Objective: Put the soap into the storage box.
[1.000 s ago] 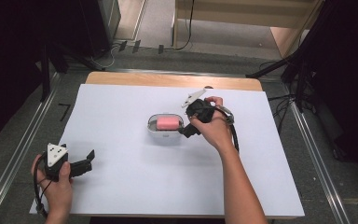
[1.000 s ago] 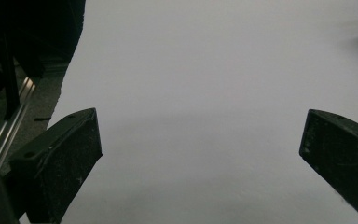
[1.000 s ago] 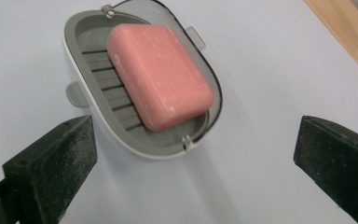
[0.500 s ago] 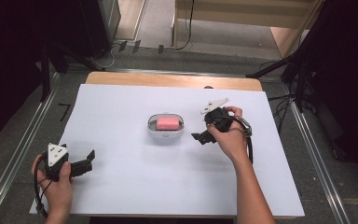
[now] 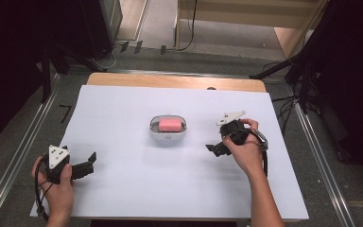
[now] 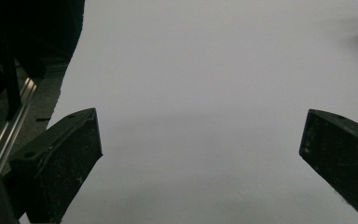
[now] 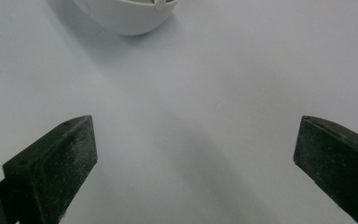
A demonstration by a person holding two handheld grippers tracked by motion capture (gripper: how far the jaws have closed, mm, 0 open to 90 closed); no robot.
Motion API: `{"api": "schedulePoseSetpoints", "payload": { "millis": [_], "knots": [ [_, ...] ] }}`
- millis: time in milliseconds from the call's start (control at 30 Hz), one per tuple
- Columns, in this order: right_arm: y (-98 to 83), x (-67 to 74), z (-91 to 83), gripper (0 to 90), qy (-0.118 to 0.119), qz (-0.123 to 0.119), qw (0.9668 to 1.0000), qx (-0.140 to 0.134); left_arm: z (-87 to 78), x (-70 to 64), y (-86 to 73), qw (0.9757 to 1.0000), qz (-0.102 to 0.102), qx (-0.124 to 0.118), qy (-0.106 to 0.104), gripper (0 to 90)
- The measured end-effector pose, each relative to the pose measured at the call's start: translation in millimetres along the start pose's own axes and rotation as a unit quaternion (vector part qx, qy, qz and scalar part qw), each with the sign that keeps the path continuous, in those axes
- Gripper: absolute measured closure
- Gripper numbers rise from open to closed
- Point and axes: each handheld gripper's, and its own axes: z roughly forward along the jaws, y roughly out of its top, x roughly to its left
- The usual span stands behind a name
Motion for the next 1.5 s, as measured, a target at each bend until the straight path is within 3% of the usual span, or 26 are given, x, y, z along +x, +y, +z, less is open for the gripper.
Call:
{"api": "schedulePoseSetpoints", "payload": {
  "millis": [367,867,1200,1500],
  "knots": [
    [-25.4,0.4,-4.5,0.0,-0.008,0.015,0.9998,0.004,-0.2,-0.4,0.1,1.0,0.003,0.001,0.002,0.0],
    [-72.0,-2.4,-20.5,0.0,-0.017,0.057,0.9982,-0.013,-0.3,-0.8,0.1,1.0,0.003,0.001,0.002,0.0],
    [-93.1,-2.5,-28.4,0.0,-0.022,0.068,0.9973,-0.019,-0.5,-0.9,0.0,1.0,0.005,0.001,0.002,0.0],
    [-113.3,-5.4,-39.5,0.0,-0.034,0.094,0.9941,-0.042,-0.2,-1.0,0.0,1.0,0.005,0.001,0.002,0.0]
  ]
}}
